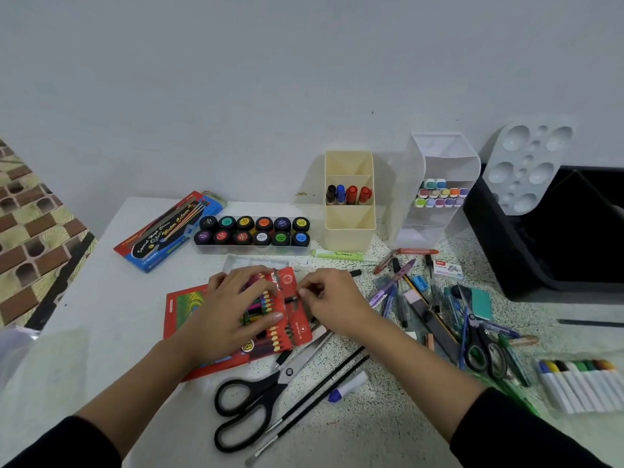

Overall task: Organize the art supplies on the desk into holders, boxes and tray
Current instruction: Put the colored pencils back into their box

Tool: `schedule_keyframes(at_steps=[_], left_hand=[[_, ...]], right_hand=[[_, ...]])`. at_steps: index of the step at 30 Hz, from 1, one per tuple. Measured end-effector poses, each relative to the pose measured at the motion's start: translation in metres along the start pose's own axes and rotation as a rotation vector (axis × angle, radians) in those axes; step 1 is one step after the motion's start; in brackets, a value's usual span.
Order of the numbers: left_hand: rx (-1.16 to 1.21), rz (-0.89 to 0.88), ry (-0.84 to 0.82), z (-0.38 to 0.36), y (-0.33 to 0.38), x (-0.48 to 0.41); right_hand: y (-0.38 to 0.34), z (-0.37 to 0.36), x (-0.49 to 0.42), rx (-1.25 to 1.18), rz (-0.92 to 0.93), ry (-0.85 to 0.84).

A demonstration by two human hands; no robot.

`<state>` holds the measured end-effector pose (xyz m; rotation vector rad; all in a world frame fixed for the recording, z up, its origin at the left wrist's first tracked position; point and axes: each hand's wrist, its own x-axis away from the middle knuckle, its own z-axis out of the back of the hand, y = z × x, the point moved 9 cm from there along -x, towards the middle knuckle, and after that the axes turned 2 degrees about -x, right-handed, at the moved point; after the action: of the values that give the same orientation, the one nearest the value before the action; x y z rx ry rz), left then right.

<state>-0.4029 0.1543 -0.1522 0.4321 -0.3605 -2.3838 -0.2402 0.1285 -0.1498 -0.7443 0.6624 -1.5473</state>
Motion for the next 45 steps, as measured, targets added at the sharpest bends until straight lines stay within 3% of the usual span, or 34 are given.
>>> schedule_keyframes(at_steps=[6, 14, 27, 32, 45], left_hand=[[-0.018, -0.014, -0.001, -0.006, 0.004, -0.004], [-0.026, -0.005, 0.011, -0.01, 0.005, -0.007], [-0.019, 0.039, -0.008, -0.013, 0.004, -0.011], [0.103, 0.061, -0.095, -0.008, -0.006, -0.021], [0.273, 0.19, 0.01, 0.026, -0.027, -0.018]], right_hand=[[-0.005, -0.008, 0.004, 0.075, 0.011, 0.009], [-0.004, -0.014, 0.004, -0.052, 0.026, 0.034], [0.005, -0.015, 0.006, -0.156, -0.202, 0.005], [0.012, -0.011, 0.006, -0.236, -0.236, 0.01], [-0.014, -0.003, -0.001, -0.345, -0.057, 0.125]])
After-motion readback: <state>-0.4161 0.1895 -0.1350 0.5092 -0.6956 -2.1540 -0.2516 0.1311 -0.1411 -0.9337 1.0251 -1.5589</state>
